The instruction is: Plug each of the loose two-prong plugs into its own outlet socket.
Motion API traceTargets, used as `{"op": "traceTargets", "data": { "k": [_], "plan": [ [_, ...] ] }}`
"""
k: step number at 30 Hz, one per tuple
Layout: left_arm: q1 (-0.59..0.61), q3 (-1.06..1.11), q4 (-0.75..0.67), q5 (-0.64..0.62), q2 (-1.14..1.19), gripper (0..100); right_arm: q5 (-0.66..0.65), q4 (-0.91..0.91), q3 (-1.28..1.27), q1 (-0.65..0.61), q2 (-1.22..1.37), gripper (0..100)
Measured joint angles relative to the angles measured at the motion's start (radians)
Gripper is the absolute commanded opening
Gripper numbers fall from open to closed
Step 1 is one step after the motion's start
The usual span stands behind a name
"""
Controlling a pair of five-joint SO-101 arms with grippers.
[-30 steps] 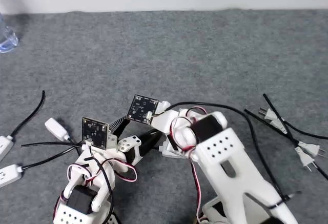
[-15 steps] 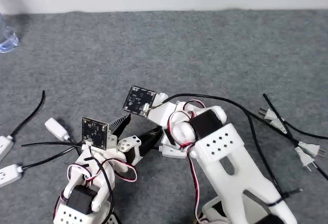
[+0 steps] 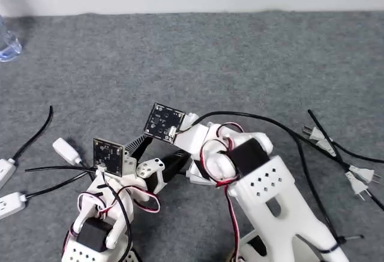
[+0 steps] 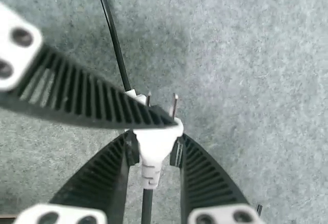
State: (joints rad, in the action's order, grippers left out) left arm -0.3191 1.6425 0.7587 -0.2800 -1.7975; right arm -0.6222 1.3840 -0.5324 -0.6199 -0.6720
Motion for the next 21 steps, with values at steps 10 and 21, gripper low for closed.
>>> {"op": "traceTargets", "data": {
  "k": [10,21],
  "plan": [
    [0.003,0.0,0.0,0.0,0.0,33,0.0,0.031,0.0,-0.003,-0.098,0.8],
    [0.003,0.0,0.0,0.0,0.0,33,0.021,0.028,0.0,-0.003,-0.117,0.8]
  ]
}}
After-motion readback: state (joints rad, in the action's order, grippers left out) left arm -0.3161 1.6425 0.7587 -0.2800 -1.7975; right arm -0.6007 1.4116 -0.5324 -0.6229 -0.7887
